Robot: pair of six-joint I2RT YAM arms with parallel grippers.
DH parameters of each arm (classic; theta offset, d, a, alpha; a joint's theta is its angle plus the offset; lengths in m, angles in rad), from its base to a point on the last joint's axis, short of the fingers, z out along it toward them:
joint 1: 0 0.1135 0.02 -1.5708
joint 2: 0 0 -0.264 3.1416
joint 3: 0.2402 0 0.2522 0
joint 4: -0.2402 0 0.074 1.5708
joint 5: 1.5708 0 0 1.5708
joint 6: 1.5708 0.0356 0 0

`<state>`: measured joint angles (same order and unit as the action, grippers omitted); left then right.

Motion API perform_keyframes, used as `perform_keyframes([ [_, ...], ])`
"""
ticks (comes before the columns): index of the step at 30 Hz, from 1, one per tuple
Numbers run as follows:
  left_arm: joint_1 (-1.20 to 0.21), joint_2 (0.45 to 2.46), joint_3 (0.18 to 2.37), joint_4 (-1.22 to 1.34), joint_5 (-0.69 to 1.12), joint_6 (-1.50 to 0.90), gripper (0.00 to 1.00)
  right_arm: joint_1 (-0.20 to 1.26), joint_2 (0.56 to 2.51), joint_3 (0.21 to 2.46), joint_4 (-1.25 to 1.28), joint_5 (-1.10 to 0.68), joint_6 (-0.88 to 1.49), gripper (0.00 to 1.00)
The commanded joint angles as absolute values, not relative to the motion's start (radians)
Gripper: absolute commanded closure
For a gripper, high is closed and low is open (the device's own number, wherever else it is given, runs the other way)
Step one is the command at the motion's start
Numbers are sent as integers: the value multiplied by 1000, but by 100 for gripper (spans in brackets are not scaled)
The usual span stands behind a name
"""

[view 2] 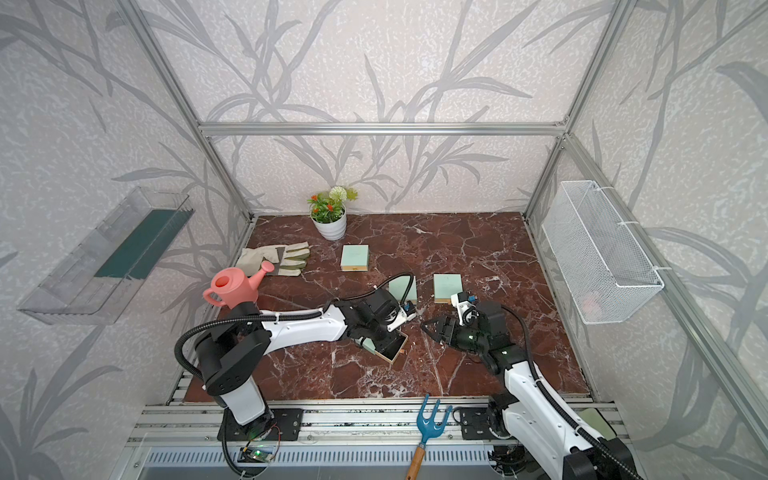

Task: Take out the earrings from the drawer-style jewelry box
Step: Pick up the earring from the drawer, then place the earring at the center of the board.

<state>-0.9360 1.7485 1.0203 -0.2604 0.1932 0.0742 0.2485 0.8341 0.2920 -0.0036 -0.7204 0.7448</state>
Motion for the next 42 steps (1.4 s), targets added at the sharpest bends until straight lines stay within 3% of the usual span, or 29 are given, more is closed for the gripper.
perform_keyframes([
  [1,-940,1701,1012,-288,219,60,90,242,830,279,20,-733,750,14],
  [11,-940,1622,972,-283,223,18,92,242,845,273,46,-735,760,15],
  [19,-881,1533,1014,-294,89,-149,92,243,771,304,-30,-684,713,15],
  [23,-806,1514,1056,-301,22,-239,92,242,755,313,-101,-612,688,7],
  [25,-756,1534,1090,-308,4,-262,92,239,755,314,-113,-596,679,1],
  [42,-630,1992,1476,-445,-53,-238,92,235,644,317,-158,-674,651,1],
])
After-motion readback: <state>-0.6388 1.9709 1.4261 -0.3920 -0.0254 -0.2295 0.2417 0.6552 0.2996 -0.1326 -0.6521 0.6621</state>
